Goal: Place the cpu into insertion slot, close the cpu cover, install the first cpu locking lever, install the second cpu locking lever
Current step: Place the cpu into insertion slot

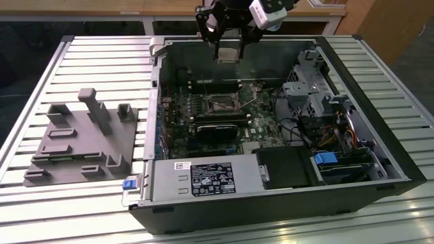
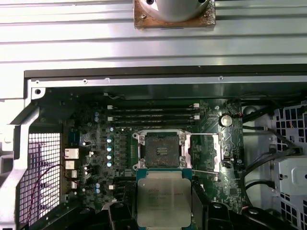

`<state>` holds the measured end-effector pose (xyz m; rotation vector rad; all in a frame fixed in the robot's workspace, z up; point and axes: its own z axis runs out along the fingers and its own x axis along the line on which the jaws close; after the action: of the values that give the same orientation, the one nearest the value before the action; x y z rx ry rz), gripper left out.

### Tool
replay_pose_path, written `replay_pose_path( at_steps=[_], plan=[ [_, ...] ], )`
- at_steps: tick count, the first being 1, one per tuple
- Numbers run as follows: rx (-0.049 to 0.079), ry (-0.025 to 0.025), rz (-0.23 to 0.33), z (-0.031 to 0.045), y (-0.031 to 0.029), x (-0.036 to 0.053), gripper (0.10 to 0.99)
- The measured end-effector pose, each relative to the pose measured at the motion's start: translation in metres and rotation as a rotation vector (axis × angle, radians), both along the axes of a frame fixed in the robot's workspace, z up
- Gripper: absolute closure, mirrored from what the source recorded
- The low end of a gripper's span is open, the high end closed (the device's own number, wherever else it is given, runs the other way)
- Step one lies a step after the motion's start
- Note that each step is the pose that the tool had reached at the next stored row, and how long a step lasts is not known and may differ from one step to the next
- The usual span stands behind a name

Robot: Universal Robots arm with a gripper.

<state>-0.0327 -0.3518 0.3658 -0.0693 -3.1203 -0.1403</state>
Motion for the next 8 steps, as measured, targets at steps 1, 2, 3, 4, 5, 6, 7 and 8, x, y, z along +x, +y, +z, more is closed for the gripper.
replay_pose_path(
  at_steps=[1,2,3,4,5,6,7,8],
  plan=[
    [0.0,0.0,-0.004,0.0,0.0,0.0,0.545],
    [0.0,0.0,-0.008,0.0,0.0,0.0,0.545],
    [0.0,0.0,-0.012,0.0,0.0,0.0,0.545],
    [0.0,0.0,-0.017,-0.0001,0.0,0.0,0.545],
    [0.0,0.0,-0.02,-0.0001,0.0,0.0,0.545],
    [0.0,0.0,-0.024,-0.0001,0.0,0.0,0.545],
    [0.0,0.0,-0.027,-0.0001,0.0,0.0,0.545],
    [0.0,0.0,-0.03,-0.0001,0.0,0.0,0.545]
  ],
)
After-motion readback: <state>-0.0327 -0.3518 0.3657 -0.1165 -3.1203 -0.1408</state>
